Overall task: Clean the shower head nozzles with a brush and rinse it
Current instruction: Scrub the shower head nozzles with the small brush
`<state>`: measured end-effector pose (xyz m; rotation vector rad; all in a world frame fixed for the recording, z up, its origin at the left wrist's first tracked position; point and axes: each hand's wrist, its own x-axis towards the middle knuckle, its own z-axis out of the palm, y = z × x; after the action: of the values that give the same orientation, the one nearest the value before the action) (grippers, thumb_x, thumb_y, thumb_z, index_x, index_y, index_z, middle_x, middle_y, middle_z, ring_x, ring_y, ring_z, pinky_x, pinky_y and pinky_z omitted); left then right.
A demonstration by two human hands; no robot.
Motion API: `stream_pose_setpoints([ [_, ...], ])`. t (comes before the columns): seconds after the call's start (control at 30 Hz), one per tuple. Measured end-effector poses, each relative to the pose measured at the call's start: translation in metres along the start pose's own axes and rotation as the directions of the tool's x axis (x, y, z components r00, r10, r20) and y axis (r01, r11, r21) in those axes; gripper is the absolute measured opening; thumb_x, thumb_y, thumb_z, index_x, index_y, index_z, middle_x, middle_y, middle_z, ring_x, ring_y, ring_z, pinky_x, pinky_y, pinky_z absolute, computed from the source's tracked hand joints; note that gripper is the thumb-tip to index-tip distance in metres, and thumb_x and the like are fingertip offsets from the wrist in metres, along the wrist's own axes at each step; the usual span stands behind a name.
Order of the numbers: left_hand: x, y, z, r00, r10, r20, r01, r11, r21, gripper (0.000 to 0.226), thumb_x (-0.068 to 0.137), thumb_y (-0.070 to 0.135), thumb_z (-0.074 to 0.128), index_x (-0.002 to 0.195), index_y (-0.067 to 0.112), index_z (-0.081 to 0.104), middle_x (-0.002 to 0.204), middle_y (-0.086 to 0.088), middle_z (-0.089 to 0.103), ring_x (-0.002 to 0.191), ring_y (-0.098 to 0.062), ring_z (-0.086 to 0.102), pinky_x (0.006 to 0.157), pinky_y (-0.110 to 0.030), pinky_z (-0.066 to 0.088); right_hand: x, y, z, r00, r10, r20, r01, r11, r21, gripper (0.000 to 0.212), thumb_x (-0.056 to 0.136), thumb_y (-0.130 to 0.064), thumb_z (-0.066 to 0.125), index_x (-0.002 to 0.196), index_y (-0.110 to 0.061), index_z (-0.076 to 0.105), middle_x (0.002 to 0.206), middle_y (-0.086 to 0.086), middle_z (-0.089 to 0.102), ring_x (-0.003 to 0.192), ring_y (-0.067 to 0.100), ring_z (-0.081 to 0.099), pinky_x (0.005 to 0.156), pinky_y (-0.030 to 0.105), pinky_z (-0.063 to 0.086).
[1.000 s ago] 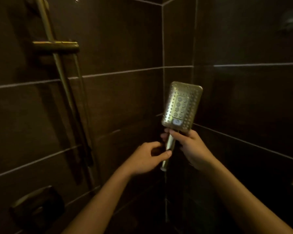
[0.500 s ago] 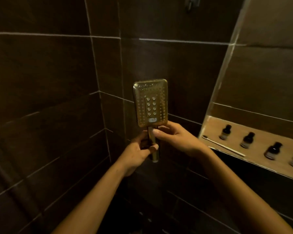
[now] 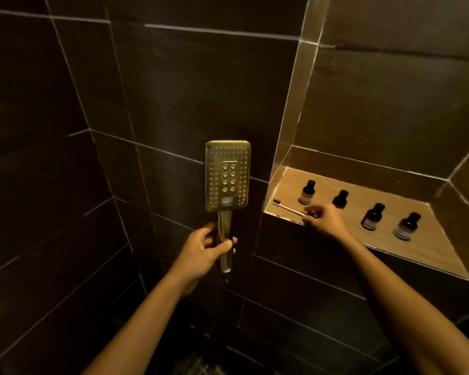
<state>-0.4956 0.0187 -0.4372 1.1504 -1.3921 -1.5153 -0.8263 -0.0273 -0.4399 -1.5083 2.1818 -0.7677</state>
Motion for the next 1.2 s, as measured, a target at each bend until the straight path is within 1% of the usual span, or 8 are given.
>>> stream_pose_setpoints([
  [0.2, 0.009, -0.009, -0.008, 0.999, -0.025, -0.027, 0.025, 1.0, -0.018, 0.046, 0.093, 0.002, 0.063, 0.138, 0.009, 0.052, 0.113, -0.008, 0.075, 0.101, -0.021, 0.075, 0.095, -0.04, 0.056, 0.011, 0.009, 0.001, 0.999, -0.01, 0.036, 0.011, 1.0, -0.024, 0.027, 0.096, -0.015, 0.066, 0.123, -0.018, 0.07, 0.114, 0.007, 0.071, 0.09, 0.01, 0.065, 0.066, 0.018, 0.049],
  [0.3, 0.009, -0.012, -0.019, 0.998, -0.03, -0.049, 0.029, 0.999, -0.029, 0.047, 0.093, 0.001, 0.062, 0.138, 0.011, 0.051, 0.112, -0.007, 0.076, 0.102, -0.021, 0.075, 0.104, -0.048, 0.05, 0.009, 0.002, 0.002, 0.999, 0.03, 0.02, -0.03, 1.0, -0.002, 0.029, 0.098, -0.014, 0.063, 0.127, -0.015, 0.066, 0.107, 0.005, 0.068, 0.085, 0.012, 0.065, 0.065, 0.022, 0.05],
  [0.47, -0.004, -0.016, -0.043, 0.992, -0.023, -0.125, 0.016, 0.999, -0.05, 0.037, 0.094, 0.006, 0.062, 0.13, 0.013, 0.056, 0.109, -0.006, 0.077, 0.099, -0.022, 0.075, 0.101, -0.049, 0.051, -0.029, -0.026, 0.011, 0.995, 0.066, -0.074, -0.044, 0.963, 0.267, 0.028, 0.103, -0.014, 0.053, 0.13, -0.015, 0.06, 0.111, 0.008, 0.067, 0.093, 0.021, 0.068, 0.082, 0.043, 0.06],
  [0.63, -0.024, -0.028, -0.082, 0.973, -0.06, -0.222, 0.04, 0.995, -0.094, 0.034, 0.094, 0.006, 0.062, 0.127, 0.011, 0.056, 0.108, -0.007, 0.077, 0.097, -0.023, 0.076, 0.096, -0.047, 0.054, -0.095, -0.084, 0.05, 0.993, -0.091, -0.075, 0.118, 0.795, 0.595, 0.018, 0.104, -0.017, 0.053, 0.119, -0.024, 0.06, 0.109, 0.003, 0.067, 0.092, 0.02, 0.068, 0.07, 0.03, 0.051],
  [0.77, -0.052, -0.041, -0.112, 0.952, -0.094, -0.292, 0.03, 0.976, -0.215, 0.022, 0.095, 0.001, 0.059, 0.115, 0.008, 0.058, 0.095, -0.01, 0.074, 0.083, -0.025, 0.074, 0.078, -0.039, 0.059, -0.122, -0.13, 0.102, 0.96, -0.28, -0.018, 0.221, 0.714, 0.665, 0.017, 0.106, -0.022, 0.05, 0.11, -0.022, 0.067, 0.084, 0.006, 0.071, 0.063, 0.007, 0.056, 0.056, 0.024, 0.041],
  [0.97, -0.095, -0.075, -0.149, 0.897, -0.126, -0.424, 0.058, 0.984, -0.169, 0.007, 0.099, 0.013, 0.056, 0.104, 0.015, 0.06, 0.079, -0.008, 0.062, 0.06, -0.018, 0.061, 0.056, -0.032, 0.05, -0.148, -0.187, 0.173, 0.824, -0.55, 0.134, 0.404, 0.736, 0.543, 0.018, 0.101, -0.029, 0.059, 0.098, -0.038, 0.074, 0.084, -0.015, 0.074, 0.076, 0.0, 0.066, 0.072, 0.027, 0.05],
  [1.13, -0.141, -0.106, -0.178, 0.819, -0.176, -0.546, 0.157, 0.984, -0.082, 0.011, 0.1, 0.027, 0.054, 0.098, 0.018, 0.06, 0.074, -0.003, 0.063, 0.048, -0.018, 0.056, 0.044, -0.029, 0.044, -0.175, -0.23, 0.219, 0.61, -0.738, 0.29, 0.576, 0.664, 0.478, 0.012, 0.103, -0.031, 0.057, 0.107, -0.034, 0.068, 0.078, -0.008, 0.069, 0.067, 0.006, 0.067, 0.06, 0.016, 0.049],
  [1.2, -0.156, -0.116, -0.185, 0.788, -0.192, -0.584, 0.186, 0.98, -0.071, 0.014, 0.1, 0.034, 0.054, 0.097, 0.022, 0.061, 0.073, -0.002, 0.067, 0.046, -0.017, 0.055, 0.041, -0.027, 0.041, -0.183, -0.242, 0.235, 0.506, -0.784, 0.359, 0.664, 0.62, 0.418, 0.016, 0.104, -0.036, 0.052, 0.109, -0.033, 0.067, 0.075, -0.008, 0.068, 0.07, 0.007, 0.067, 0.06, 0.018, 0.049],
])
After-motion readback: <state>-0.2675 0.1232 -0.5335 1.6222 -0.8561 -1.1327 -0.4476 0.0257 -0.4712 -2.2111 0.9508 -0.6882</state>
